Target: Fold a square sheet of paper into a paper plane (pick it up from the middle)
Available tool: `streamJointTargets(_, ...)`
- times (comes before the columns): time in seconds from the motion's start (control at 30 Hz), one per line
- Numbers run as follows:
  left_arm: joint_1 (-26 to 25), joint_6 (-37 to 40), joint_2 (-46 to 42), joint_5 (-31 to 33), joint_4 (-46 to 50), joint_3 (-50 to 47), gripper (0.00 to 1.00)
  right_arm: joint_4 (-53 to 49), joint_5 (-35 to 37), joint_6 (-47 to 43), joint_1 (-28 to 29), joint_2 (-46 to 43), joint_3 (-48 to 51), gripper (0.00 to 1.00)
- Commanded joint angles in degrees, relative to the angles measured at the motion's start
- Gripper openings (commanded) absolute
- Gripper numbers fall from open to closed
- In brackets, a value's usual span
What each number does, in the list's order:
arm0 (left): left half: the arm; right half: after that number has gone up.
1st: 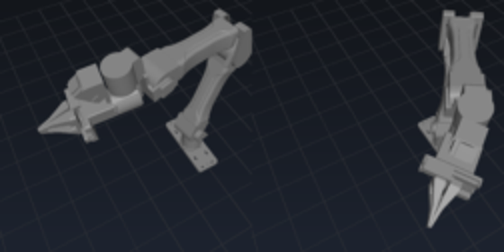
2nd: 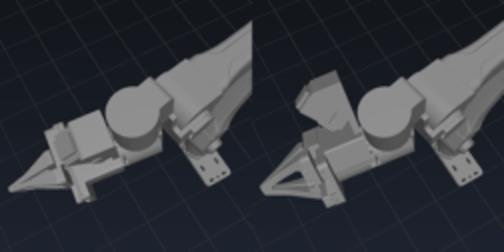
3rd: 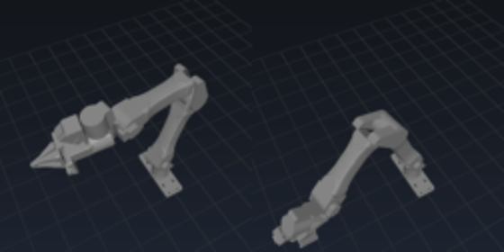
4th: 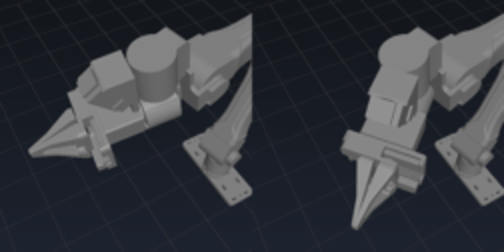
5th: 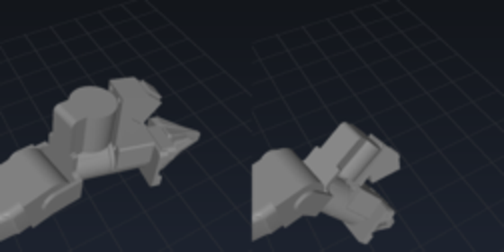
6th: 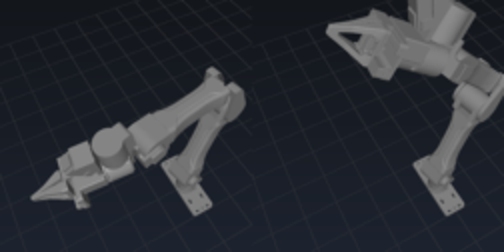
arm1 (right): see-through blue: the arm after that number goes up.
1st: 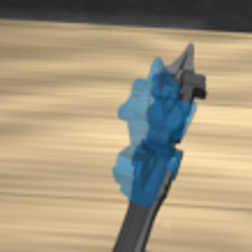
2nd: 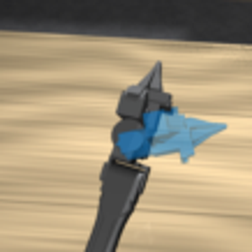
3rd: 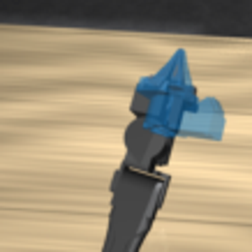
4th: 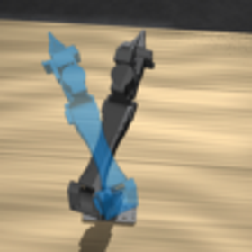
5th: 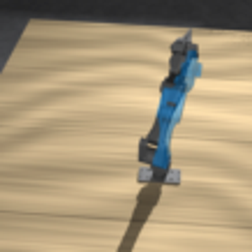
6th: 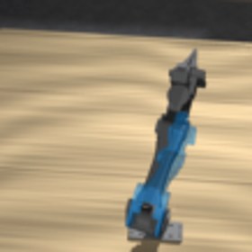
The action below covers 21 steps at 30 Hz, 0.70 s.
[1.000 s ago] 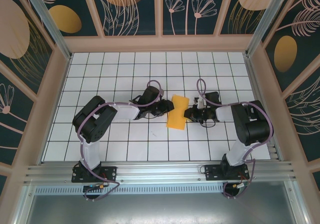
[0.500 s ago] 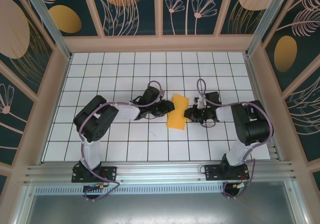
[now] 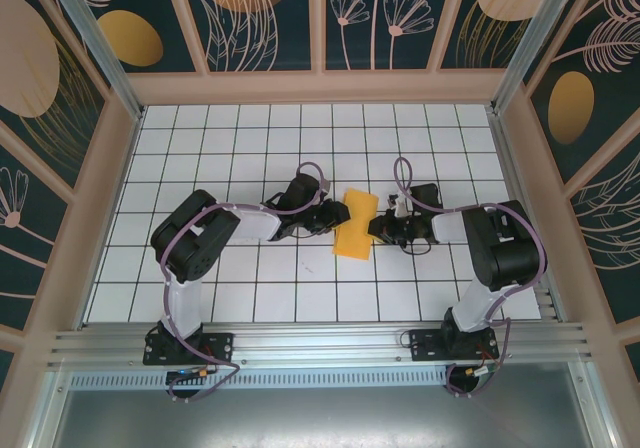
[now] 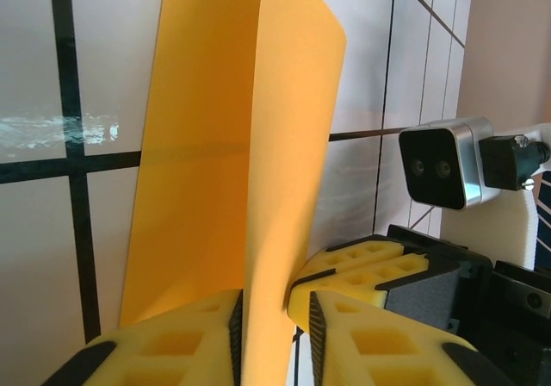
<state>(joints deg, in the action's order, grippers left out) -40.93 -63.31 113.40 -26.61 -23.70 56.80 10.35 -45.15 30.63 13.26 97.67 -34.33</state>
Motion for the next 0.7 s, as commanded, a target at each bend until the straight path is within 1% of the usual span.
streamJointTargets(0.0,-0.32,-0.25,1.14,-0.7,-1.03,-0.19,0.27,-0.59,5.4,-0.66,0.03,2.98,1.37,0.13)
streamJointTargets(0.1,-0.33,-0.28,1.46,-0.17,-0.49,0.21,0.19,-0.41,4.5,-0.58,0.02,2.67,0.89,0.14)
streamJointTargets(0.17,-0.31,-0.3,0.99,0.65,-0.29,-0.01,0.08,-0.32,3.68,-0.57,0.08,1.38,0.33,0.15)
streamJointTargets(0.23,-0.3,-0.33,-0.03,1.86,0.09,-0.49,0.04,-1.15,3.51,-0.78,0.04,-1.08,-0.27,0.18)
streamJointTargets(0.27,-0.28,-0.32,-0.71,2.57,0.47,-0.71,0.0,-1.6,3.64,-1.03,0.03,-2.31,-0.61,0.2)
streamJointTargets(0.37,-0.28,-0.83,-3.16,4.42,0.5,-3.42,0.0,-3.29,4.73,-2.1,0.19,-7.33,-1.05,0.31)
streamJointTargets(0.43,-0.23,-1.7,-5.05,6.19,0.7,-5.4,0.0,-5.03,7.72,-3.6,0.67,-11.19,-1.1,0.4)
streamJointTargets(0.5,-0.22,-2.58,-7.1,7.54,0.68,-7.37,0.0,-4.75,9.84,-4.84,1.76,-15.02,-0.21,0.44)
streamJointTargets(0.57,-0.27,-3.84,-9.12,8.74,0.36,-9.78,0.0,-3.74,12.88,-6.22,3.8,-19.01,0.88,0.44)
streamJointTargets(0.67,-0.28,-5.94,-11.75,9.63,-1.12,-12.66,0.0,-1.67,22.58,-11.12,10.68,-24.98,3.33,0.48)
